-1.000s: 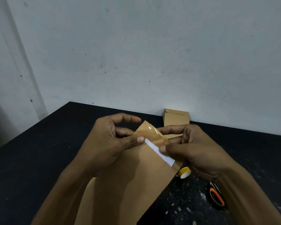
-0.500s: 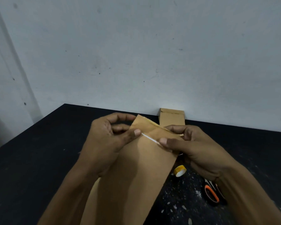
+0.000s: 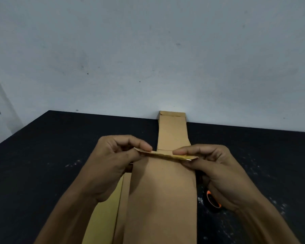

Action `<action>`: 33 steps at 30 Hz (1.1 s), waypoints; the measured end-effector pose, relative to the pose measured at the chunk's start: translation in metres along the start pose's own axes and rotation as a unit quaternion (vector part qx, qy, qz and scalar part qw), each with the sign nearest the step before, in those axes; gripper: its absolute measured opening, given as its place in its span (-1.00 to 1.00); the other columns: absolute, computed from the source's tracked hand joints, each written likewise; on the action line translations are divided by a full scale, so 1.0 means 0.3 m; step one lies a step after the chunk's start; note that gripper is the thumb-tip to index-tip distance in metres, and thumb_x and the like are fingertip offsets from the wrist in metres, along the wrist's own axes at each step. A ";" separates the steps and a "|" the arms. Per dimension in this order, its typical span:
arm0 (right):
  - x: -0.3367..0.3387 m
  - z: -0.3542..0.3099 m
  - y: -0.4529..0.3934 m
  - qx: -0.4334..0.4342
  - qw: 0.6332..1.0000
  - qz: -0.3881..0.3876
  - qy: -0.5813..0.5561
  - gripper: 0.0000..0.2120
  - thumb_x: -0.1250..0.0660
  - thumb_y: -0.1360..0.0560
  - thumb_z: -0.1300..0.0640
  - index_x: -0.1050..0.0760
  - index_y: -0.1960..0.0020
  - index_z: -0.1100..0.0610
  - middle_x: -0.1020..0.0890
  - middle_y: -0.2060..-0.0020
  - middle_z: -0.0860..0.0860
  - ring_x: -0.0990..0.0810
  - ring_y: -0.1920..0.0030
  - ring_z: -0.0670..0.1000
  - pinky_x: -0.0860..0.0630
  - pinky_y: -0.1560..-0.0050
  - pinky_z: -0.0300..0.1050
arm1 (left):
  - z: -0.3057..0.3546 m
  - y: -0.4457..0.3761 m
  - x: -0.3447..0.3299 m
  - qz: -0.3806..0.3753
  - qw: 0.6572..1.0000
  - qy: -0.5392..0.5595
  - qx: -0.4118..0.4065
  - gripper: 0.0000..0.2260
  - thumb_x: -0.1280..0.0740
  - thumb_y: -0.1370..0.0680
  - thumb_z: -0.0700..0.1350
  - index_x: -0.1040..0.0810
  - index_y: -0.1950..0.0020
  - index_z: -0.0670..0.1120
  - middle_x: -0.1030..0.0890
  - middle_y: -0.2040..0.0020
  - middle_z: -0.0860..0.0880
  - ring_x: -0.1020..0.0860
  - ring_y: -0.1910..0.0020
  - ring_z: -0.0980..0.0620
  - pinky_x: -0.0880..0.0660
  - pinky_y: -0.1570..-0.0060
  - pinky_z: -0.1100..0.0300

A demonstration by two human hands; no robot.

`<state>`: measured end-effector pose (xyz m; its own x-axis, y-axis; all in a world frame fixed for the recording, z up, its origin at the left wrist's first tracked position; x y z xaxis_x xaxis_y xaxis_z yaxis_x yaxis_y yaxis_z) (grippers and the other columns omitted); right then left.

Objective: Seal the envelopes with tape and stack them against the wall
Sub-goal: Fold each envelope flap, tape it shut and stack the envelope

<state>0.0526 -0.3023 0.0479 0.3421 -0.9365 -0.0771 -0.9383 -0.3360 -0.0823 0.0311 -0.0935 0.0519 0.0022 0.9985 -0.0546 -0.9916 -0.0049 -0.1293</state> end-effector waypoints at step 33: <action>0.140 0.358 0.063 0.139 0.776 0.081 0.610 -0.79 -0.28 -0.47 0.03 -0.70 0.07 -0.03 -0.56 0.06 -0.12 -0.46 0.03 -0.03 -0.46 0.16 -0.09 | -0.341 -0.034 -0.188 -0.132 0.845 -0.516 -0.037 -0.80 -0.27 -0.61 -0.11 -0.64 -0.14 0.06 -0.34 -0.05 0.13 -0.29 -0.09 0.22 -0.35 0.00 0.38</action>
<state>0.0548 -0.3371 -0.0635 -0.2410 -0.4195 0.8752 -0.8589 -0.3276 -0.3936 0.0545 -0.1554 -0.0451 0.0692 0.4803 0.8744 -0.9632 0.2602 -0.0667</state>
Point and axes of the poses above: each hand's wrist, its own y-axis away from the middle knuckle, its own x-axis out of the back of the hand, z = x × y, the point moved 3 cm from there along -y, towards the middle knuckle
